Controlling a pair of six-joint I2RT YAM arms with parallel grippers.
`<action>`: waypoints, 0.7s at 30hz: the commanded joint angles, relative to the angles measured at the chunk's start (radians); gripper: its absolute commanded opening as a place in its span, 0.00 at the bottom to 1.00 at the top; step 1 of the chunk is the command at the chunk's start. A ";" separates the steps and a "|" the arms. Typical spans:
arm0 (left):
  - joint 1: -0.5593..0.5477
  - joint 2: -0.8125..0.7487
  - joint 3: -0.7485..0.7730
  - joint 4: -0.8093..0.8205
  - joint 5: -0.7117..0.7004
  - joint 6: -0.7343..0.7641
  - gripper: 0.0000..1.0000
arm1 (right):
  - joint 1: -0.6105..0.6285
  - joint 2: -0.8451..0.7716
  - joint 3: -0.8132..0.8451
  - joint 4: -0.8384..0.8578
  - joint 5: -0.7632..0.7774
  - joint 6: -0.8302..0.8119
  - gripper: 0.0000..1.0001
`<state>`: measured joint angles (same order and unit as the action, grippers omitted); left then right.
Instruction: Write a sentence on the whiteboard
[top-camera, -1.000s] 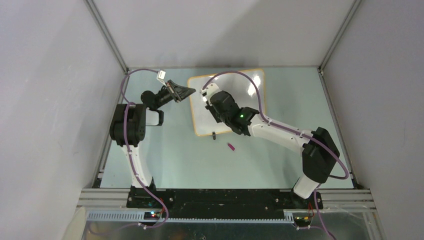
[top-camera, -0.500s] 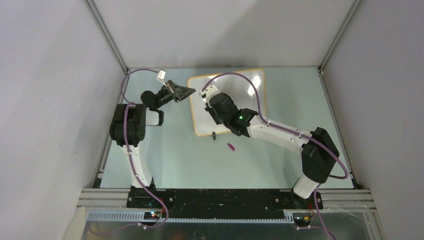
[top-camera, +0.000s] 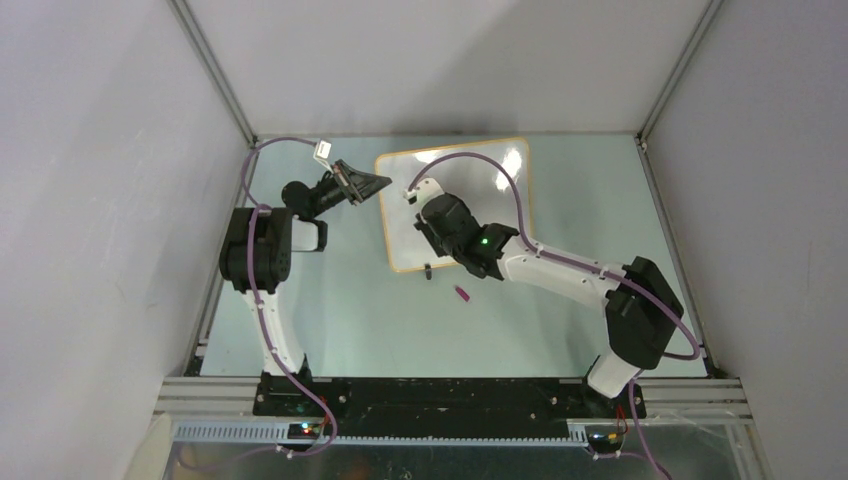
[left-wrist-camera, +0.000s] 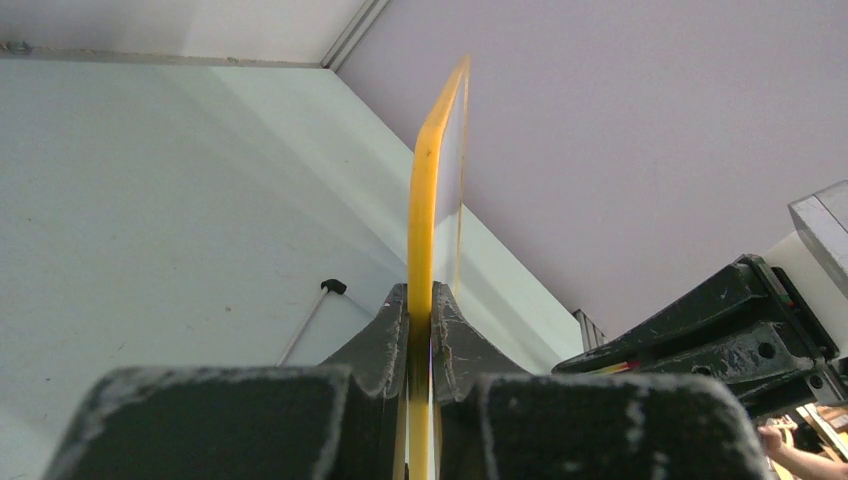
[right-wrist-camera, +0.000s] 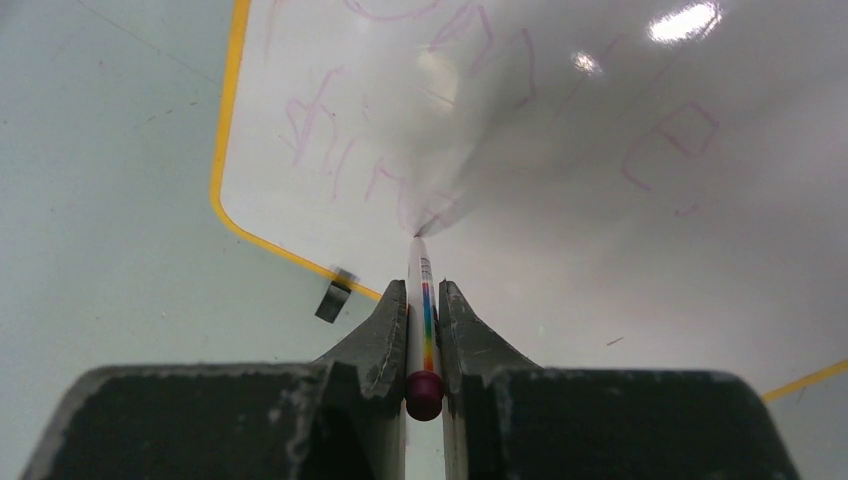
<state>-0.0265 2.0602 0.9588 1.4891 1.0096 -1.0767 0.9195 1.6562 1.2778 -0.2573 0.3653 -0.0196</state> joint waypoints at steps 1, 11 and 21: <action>-0.008 0.018 0.009 0.033 0.066 0.025 0.00 | -0.040 -0.027 -0.027 0.011 0.044 0.001 0.00; -0.006 0.020 0.009 0.033 0.065 0.024 0.00 | -0.043 -0.045 -0.029 0.025 0.029 -0.007 0.00; -0.006 0.018 0.009 0.033 0.065 0.025 0.00 | 0.016 -0.163 -0.029 0.024 -0.015 -0.032 0.00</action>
<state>-0.0269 2.0602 0.9588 1.4910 1.0107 -1.0771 0.9222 1.5829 1.2430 -0.2630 0.3500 -0.0349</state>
